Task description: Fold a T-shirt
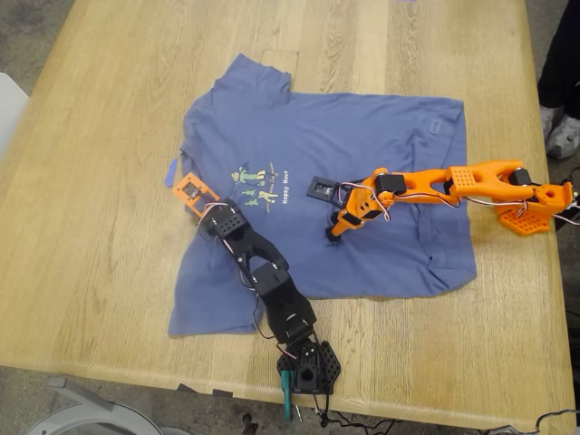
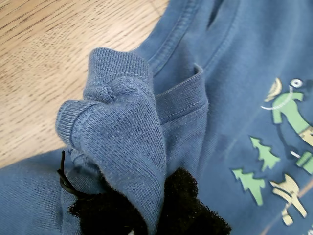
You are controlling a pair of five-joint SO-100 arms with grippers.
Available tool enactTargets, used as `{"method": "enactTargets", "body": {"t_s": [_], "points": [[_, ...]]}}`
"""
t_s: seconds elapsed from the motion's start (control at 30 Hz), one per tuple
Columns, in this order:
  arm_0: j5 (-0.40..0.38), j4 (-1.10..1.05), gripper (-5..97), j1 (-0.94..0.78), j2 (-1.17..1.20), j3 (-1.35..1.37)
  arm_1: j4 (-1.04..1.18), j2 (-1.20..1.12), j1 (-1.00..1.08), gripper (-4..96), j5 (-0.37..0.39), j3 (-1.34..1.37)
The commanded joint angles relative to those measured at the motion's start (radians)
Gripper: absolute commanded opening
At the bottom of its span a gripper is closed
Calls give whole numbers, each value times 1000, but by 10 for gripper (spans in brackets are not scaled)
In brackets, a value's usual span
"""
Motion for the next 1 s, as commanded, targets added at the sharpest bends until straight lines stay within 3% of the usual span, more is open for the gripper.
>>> {"method": "enactTargets", "body": {"t_s": [0.0,0.1,0.23,0.33,0.53,0.73,0.97], "points": [[-12,-18,1,29,199,21,-12,-25,-17,137,-9,-5],[-12,-29,1,35,256,94,-17,-51,-20,227,-9,-3],[-12,-35,1,40,319,170,-6,-75,-43,252,2,-3],[-12,-37,2,41,341,192,0,-89,-54,153,2,-2],[-15,-43,2,67,350,190,38,-103,-54,271,-12,2],[-15,-43,3,83,379,202,86,-106,-66,314,-26,9],[-17,-29,4,86,417,222,110,-103,-135,143,-28,40]]}}
